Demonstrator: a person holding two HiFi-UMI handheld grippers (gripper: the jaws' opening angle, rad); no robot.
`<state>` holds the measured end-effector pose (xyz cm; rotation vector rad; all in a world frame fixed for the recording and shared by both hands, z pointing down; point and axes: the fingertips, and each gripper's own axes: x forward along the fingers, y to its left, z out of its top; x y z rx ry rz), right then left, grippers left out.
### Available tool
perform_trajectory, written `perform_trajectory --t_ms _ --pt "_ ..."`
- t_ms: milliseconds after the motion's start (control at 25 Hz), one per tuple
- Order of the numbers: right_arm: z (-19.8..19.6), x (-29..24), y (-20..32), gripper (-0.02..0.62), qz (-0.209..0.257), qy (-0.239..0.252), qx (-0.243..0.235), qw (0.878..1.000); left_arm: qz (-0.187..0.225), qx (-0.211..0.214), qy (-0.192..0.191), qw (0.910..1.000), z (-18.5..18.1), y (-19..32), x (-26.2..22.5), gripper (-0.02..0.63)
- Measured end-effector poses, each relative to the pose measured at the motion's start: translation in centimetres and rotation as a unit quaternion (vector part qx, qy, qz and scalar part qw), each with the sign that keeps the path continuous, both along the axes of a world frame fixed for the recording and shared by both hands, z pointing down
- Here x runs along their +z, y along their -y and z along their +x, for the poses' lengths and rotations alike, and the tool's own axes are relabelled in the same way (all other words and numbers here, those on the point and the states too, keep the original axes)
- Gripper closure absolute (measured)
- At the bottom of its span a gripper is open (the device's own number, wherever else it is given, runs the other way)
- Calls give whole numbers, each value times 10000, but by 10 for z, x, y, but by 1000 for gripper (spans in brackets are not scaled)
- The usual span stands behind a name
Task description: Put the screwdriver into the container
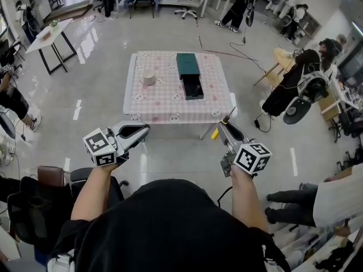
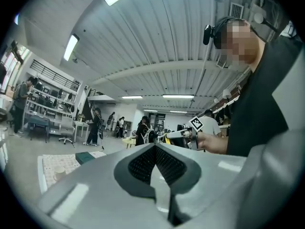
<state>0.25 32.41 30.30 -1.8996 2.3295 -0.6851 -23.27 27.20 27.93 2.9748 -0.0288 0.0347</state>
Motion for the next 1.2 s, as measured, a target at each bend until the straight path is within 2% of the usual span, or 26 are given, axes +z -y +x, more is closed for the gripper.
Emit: perform_trajectory --t_ms 160,480,1200 --pt "10 -5 1 491 -16 11 27 10000 -99 16 -66 9999 6 1 -6 606" --pt "6 8 3 492 24 49 119 9999 -83 119 -51 9999 -1 3 5 606" --pt "68 23 50 492 -65 224 45 9997 -232 277 215 9991 66 32 22 606"
